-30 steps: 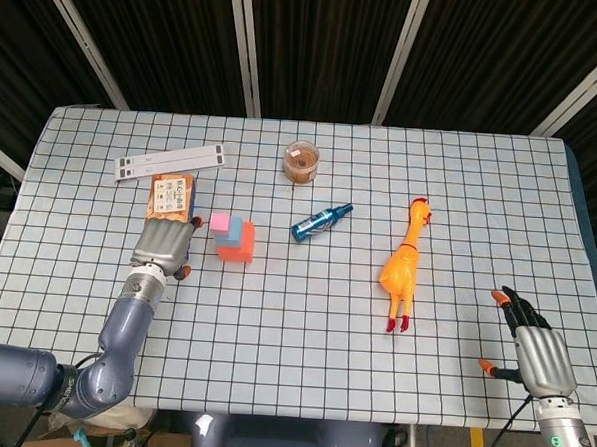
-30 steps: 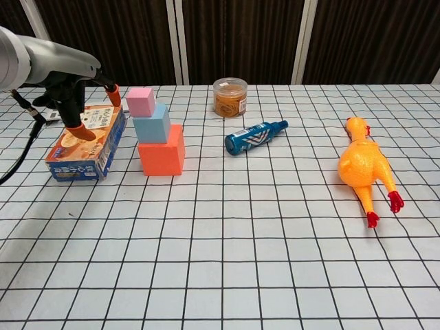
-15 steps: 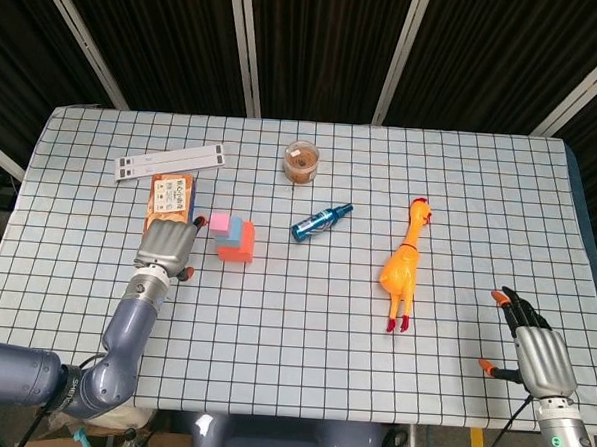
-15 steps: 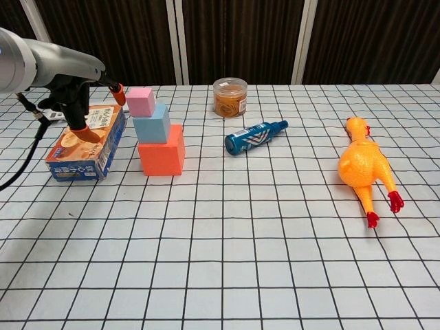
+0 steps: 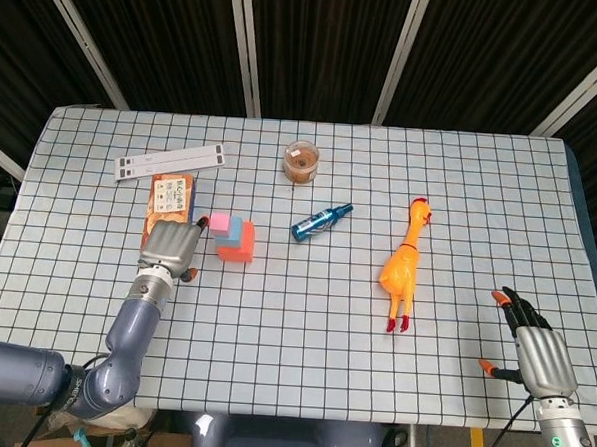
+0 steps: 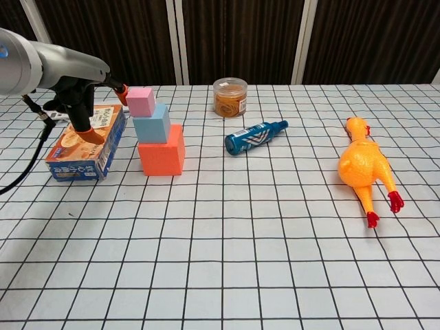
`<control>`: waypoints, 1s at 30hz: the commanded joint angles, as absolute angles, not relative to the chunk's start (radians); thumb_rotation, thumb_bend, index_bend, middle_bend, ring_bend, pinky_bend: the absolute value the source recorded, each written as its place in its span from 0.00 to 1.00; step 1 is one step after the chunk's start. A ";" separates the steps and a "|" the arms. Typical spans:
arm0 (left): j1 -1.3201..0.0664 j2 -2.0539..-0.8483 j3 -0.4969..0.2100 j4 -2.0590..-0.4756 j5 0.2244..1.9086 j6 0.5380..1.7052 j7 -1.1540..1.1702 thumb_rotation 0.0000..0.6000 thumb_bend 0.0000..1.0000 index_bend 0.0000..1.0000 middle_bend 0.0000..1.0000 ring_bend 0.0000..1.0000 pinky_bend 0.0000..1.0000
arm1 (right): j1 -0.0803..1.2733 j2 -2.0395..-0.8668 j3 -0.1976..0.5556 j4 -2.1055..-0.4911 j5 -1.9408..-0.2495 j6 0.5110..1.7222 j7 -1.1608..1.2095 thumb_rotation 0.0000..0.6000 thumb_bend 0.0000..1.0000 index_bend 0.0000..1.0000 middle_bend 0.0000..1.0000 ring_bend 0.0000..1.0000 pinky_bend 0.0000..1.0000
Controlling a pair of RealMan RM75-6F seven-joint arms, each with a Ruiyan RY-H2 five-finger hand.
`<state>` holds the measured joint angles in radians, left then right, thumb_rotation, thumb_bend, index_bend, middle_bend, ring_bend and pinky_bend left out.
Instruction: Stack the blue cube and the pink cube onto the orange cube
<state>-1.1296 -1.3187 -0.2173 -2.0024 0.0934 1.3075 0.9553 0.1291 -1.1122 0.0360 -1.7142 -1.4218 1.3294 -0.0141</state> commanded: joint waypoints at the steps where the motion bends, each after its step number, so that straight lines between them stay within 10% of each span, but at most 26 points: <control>1: -1.131 -1.322 -0.218 -2.001 0.092 1.306 0.957 1.00 0.32 0.15 1.00 0.81 0.78 | 0.129 -1.113 0.036 -1.714 -1.422 1.329 -0.014 1.00 0.16 0.12 0.07 0.13 0.25; 30: -1.140 -1.333 -0.230 -2.006 0.089 1.319 0.970 1.00 0.32 0.15 1.00 0.81 0.78 | 0.129 -1.111 0.036 -1.717 -1.418 1.327 -0.017 1.00 0.16 0.12 0.07 0.13 0.25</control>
